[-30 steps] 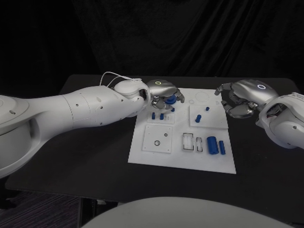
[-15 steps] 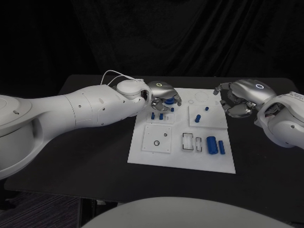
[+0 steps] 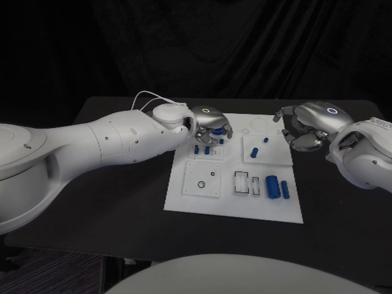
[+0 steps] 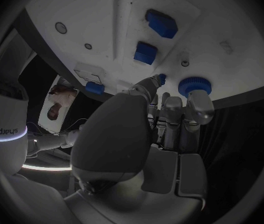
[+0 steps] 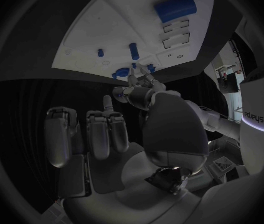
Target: Assemble the parts on the task board
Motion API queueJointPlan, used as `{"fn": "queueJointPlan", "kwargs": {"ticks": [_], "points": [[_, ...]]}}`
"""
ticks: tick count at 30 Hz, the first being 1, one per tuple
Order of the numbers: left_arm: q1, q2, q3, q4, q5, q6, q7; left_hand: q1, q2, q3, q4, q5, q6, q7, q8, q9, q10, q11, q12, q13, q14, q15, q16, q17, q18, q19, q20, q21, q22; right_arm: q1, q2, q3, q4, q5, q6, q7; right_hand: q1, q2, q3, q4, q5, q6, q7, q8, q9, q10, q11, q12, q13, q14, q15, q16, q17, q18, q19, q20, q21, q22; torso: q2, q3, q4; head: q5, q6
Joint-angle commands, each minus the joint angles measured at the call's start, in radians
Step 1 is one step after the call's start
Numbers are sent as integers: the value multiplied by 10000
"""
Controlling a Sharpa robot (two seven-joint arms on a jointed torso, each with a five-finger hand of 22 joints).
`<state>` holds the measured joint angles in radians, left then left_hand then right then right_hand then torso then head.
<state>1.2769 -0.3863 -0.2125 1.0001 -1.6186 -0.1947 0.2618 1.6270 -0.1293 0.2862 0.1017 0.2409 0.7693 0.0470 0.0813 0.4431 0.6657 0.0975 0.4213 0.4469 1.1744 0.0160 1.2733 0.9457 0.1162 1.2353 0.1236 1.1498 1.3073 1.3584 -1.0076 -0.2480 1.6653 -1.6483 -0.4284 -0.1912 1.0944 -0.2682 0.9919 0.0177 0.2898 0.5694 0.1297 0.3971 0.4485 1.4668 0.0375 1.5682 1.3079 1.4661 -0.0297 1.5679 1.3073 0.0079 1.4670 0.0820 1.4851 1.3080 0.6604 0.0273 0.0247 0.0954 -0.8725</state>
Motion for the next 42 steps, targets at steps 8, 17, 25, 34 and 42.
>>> {"fn": "queueJointPlan", "kwargs": {"ticks": [8,17,25,34,42], "points": [[-129,206,10,-278,-71,-2,214,-83,3,69,-74,61,242,17,160,-22,112,-16,139,17,-5,-10,17,-63,-112,48,-35,-15,1248,-8,-13,9,43,-25,-52,23,-66,102,-32,-13,-74,-211,7,158,54,1040,-65,26,2629,1047,-18,29,2635,211,358,-32,-132,2247,-3,-2,7,-29,-2],[-230,382,11,-538,-71,-23,303,-66,6,110,-102,102,271,3,174,-31,119,-21,166,25,-56,-11,-8,-116,-96,-5,-43,-83,1229,-8,-5,9,56,40,-11,151,-496,-135,1415,-307,-30,-746,-32,809,214,984,-94,-7,2582,1047,-53,29,2635,307,74,-69,-448,2128,7,-2,-5,-46,-2],[-285,487,12,-714,-71,-26,375,-66,29,152,-109,145,295,-2,186,-39,131,-22,189,31,-79,-11,-13,-135,-98,-5,-48,-82,1232,-8,-5,9,69,49,-7,196,-1044,-214,2260,-814,-39,-959,-80,1088,198,802,-132,-115,2432,1047,-92,29,2635,362,-96,-112,-562,2061,-4,-8,23,-94,-2],[-319,575,12,-869,-71,-68,442,-52,36,358,-198,506,374,-20,220,-84,179,-37,239,16,-95,-30,19,-152,-104,8,-79,-52,1249,-7,8,9,69,51,22,115,-1289,-184,2599,-1074,-41,-1063,-88,1212,172,614,-138,-229,2280,1017,-102,-7,2579,430,-314,-125,-737,1973,4,-6,13,-101,-2],[-338,650,12,-1001,-71,-142,544,-140,42,541,-238,589,686,-22,378,-59,378,-79,322,-3,-24,-58,102,-109,-124,82,-109,62,1279,-7,40,9,47,51,124,-4,-1289,-165,2639,-1108,-43,-1090,-80,1229,170,601,-135,-237,2269,1011,-103,-15,2566,436,-332,-128,-747,1966,2,-4,17,-130,-2]]}}
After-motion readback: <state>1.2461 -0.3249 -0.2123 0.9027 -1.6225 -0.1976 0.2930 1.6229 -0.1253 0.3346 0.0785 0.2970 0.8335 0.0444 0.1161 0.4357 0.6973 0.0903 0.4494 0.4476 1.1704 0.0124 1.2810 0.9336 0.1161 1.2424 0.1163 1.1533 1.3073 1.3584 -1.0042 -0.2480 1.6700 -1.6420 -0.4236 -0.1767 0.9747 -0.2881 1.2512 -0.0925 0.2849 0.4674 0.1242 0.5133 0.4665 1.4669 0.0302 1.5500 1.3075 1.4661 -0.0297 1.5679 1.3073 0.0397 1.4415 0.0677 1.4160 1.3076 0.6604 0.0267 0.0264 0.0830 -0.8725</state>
